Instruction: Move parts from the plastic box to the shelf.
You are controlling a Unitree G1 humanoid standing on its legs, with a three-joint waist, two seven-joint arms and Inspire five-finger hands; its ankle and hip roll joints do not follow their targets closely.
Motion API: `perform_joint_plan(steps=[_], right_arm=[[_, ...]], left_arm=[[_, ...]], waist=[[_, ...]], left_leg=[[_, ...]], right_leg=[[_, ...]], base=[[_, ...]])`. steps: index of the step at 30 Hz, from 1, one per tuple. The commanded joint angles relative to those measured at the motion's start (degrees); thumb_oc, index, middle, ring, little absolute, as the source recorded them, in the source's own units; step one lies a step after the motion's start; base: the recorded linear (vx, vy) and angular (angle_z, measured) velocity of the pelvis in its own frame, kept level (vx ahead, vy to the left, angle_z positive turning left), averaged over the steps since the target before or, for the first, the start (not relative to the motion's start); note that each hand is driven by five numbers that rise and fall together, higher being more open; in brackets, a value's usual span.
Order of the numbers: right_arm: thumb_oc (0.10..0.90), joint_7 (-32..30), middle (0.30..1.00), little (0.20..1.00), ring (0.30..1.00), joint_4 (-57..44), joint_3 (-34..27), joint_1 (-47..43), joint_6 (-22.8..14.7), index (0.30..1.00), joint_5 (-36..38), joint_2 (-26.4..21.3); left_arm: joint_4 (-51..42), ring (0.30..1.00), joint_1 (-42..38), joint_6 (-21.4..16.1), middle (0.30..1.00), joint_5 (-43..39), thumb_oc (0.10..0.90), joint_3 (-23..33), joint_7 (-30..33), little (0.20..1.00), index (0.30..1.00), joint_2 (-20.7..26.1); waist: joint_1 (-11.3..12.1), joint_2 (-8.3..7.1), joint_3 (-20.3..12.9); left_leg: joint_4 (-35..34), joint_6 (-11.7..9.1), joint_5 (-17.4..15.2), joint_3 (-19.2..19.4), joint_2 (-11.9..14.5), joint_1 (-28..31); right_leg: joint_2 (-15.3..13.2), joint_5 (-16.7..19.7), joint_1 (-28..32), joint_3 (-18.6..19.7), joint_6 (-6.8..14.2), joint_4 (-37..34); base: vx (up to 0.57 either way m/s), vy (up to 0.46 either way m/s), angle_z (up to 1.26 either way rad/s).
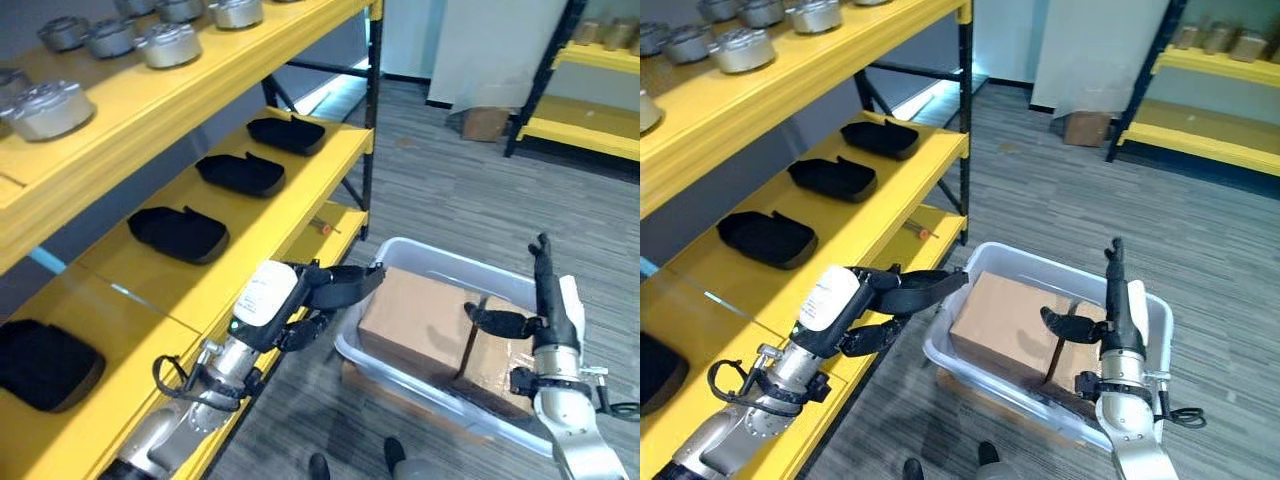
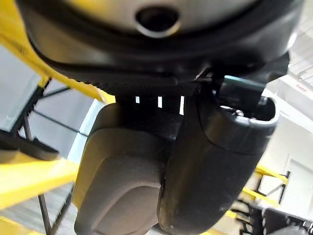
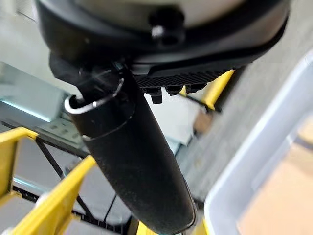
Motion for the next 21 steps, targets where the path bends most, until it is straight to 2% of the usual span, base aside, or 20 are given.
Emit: perform_joint_plan(steps=[1,3,4,5,6,7,9,12,14,15,17,21], right_arm=[[0.900,-1.1,1.000,1.000,1.000,-5.2,-2.9,-7.5,-6.3,1.000,1.9,-1.2],[0.900,-0.2,1.000,1.000,1.000,-5.5,-2.3,-6.9,-6.7,1.000,3.3,-1.1],[0.900,-0.1,1.000,1.000,1.000,-6.2,-2.1,-6.5,-10.9,1.000,1.6,-1.4],[0.900,-3.9,1.000,1.000,1.000,-7.0,-1.9,-6.7,-13.1,1.000,-0.8,-2.0],[0.900,-8.1,1.000,1.000,1.000,-7.5,-2.5,-7.0,-13.8,1.000,-2.0,-2.1],[0.900,-12.0,1.000,1.000,1.000,-7.0,-4.5,-7.4,-14.0,1.000,-3.0,-2.2],[0.900,-10.1,1.000,1.000,1.000,-5.8,-5.5,-8.4,-13.7,1.000,-2.1,-3.5],[0.900,-7.3,1.000,1.000,1.000,-5.4,-7.0,-6.7,-13.7,1.000,1.0,-5.0],[0.900,-4.5,1.000,1.000,1.000,-4.2,-5.6,-7.1,-14.0,1.000,2.8,-4.7],[0.900,-3.3,1.000,1.000,1.000,-3.8,-4.3,-8.0,-13.9,1.000,3.5,-4.0],[0.900,-3.3,1.000,1.000,1.000,-4.1,-2.3,-9.1,-12.9,1.000,2.7,-2.3],[0.900,-4.4,1.000,1.000,1.000,-6.8,0.3,-9.9,-9.9,1.000,0.0,-1.1]], left_arm=[[-7.4,0.300,-7.2,-1.5,0.300,-0.1,0.400,4.8,7.9,0.300,0.300,1.1],[-7.9,0.300,-5.2,-0.5,0.300,1.2,0.400,6.2,9.2,0.300,0.300,1.3],[-8.5,0.300,-3.4,-1.0,0.300,2.9,0.400,7.7,10.9,0.300,0.300,1.6],[-8.4,0.300,-3.9,-1.8,0.300,5.5,0.400,7.6,11.9,0.300,0.300,1.5],[-8.0,0.300,-4.9,-3.1,0.300,6.5,0.400,7.0,12.5,0.300,0.300,1.7],[-8.3,0.300,-6.0,-4.2,0.300,6.8,0.400,6.7,13.6,0.300,0.300,2.5],[-9.7,0.300,-5.7,-2.2,0.300,7.8,0.400,7.0,16.0,0.300,0.300,3.2],[-11.7,0.300,-4.5,-3.0,0.300,6.1,0.400,9.0,18.4,0.300,0.300,2.8],[-11.7,0.300,-4.2,-1.4,0.300,7.6,0.400,9.2,20.6,0.300,0.300,2.1],[-11.5,0.300,-5.3,-1.3,0.300,8.1,0.400,8.8,21.3,0.300,0.300,1.8],[-11.8,0.300,-7.7,-0.5,0.300,10.0,0.400,7.1,20.9,0.300,0.300,1.3],[-12.3,0.300,-10.5,0.6,0.300,12.9,0.400,3.5,20.7,0.300,0.300,0.7]], waist=[[0.0,-2.11,-1.7],[0.5,-1.80,-1.6],[1.0,-1.33,-1.0],[0.8,-0.74,-0.1],[0.0,-0.33,0.9],[-0.9,-0.18,1.7],[-1.3,-0.42,1.4],[-3.2,-0.54,-0.2],[-2.9,0.34,-0.5],[-3.0,0.38,-0.7],[-2.5,0.02,-1.3],[-1.4,-1.19,-2.1]], left_leg=[[-0.4,1.7,-7.2,-2.8,-2.9,2.3],[-0.4,1.1,-6.4,-3.3,-2.9,1.6],[-0.1,1.0,-5.7,-3.5,-3.4,-0.1],[0.3,0.7,-5.0,0.2,-3.3,-1.8],[0.3,-0.1,-4.4,5.2,-2.8,-2.7],[1.8,-1.6,-3.7,11.0,-0.7,-3.9],[4.2,-1.8,-4.7,11.9,2.2,-3.1],[7.9,-3.0,-4.8,15.1,8.4,0.5],[6.7,-3.2,-5.1,12.9,7.5,1.6],[4.4,-2.8,-6.3,13.7,6.4,2.8],[0.8,-2.6,-6.3,14.1,4.7,4.2],[0.2,-1.3,-7.6,13.6,2.7,4.6]], right_leg=[[2.9,-6.4,0.5,2.7,-0.5,5.3],[3.2,-5.9,0.8,2.4,-0.7,4.2],[3.3,-5.8,0.1,2.0,-1.1,4.0],[2.8,-5.8,-0.4,0.0,-1.2,4.1],[2.1,-6.0,0.0,-2.4,-1.0,3.8],[0.6,-5.6,0.4,-5.4,-0.6,3.1],[-1.3,-5.4,0.1,-6.3,-0.6,3.2],[-4.3,-4.7,-0.8,-7.5,-0.6,3.9],[-5.2,-3.3,-1.0,-5.9,0.6,2.6],[-6.3,-2.0,-0.8,-6.0,2.0,1.3],[-7.8,0.0,0.2,-7.1,4.2,-1.1],[-9.5,0.6,1.1,-9.2,6.2,-1.7]], base=[[-0.07,-0.124,0.30],[-0.13,-0.185,0.20],[-0.30,-0.149,0.06],[-0.35,-0.011,0.44],[-0.37,0.146,0.78],[-0.32,0.251,1.96],[-0.20,0.333,2.18],[-0.09,0.466,0.53],[-0.02,0.585,0.35],[-0.04,0.574,-0.10],[-0.05,0.440,-0.08],[-0.06,0.335,0.56]])
